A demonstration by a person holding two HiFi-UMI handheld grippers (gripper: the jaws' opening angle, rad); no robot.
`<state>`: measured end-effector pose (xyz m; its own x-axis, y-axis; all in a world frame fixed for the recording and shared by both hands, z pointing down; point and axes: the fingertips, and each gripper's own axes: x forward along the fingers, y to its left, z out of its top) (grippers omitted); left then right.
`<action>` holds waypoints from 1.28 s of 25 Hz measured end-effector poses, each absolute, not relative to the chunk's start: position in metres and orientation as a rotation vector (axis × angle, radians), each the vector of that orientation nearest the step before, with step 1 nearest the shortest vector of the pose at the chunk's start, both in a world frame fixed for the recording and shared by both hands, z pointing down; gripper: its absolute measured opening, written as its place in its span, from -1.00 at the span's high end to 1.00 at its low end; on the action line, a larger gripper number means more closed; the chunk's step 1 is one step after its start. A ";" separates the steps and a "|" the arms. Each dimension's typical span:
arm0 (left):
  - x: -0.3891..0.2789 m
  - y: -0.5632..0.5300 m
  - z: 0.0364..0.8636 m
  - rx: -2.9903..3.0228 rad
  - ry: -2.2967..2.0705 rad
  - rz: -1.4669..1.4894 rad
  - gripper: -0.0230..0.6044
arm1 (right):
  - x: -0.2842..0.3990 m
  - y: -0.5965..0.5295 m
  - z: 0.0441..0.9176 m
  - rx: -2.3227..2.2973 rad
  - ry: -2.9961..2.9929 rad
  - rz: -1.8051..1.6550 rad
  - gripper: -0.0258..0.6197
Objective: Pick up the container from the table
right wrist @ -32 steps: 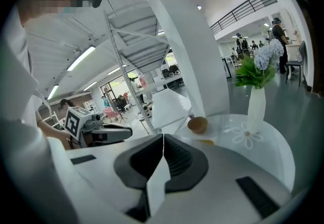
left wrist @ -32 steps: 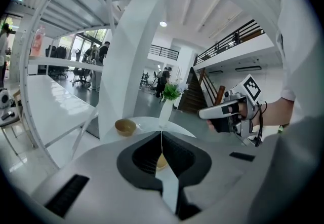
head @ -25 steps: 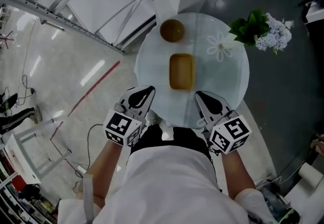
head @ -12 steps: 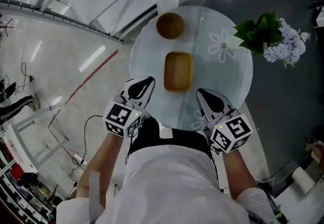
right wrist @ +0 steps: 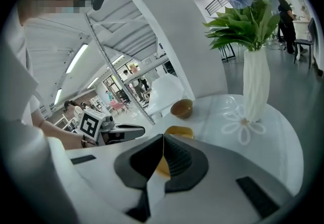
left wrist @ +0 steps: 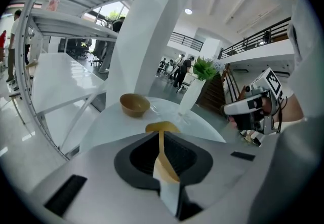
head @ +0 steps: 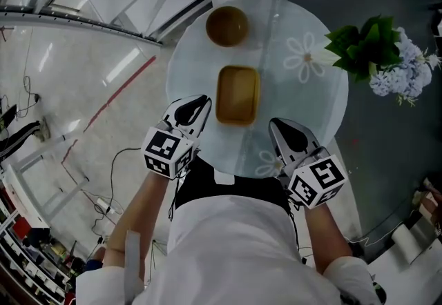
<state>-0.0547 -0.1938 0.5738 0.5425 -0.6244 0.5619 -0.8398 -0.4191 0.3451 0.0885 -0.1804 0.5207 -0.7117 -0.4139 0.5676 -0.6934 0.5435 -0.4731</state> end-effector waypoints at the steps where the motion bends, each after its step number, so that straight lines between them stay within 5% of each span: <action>1: -0.053 -0.194 0.577 2.175 -1.170 0.466 0.85 | 0.090 -0.181 0.523 0.902 -2.391 0.986 0.85; 16: -0.038 -0.202 0.631 2.063 -1.128 0.546 0.56 | 0.115 -0.179 0.554 0.894 -2.320 1.046 0.85; 32: -0.032 -0.204 0.660 1.954 -1.117 0.625 0.67 | 0.133 -0.175 0.570 0.926 -2.283 1.096 0.85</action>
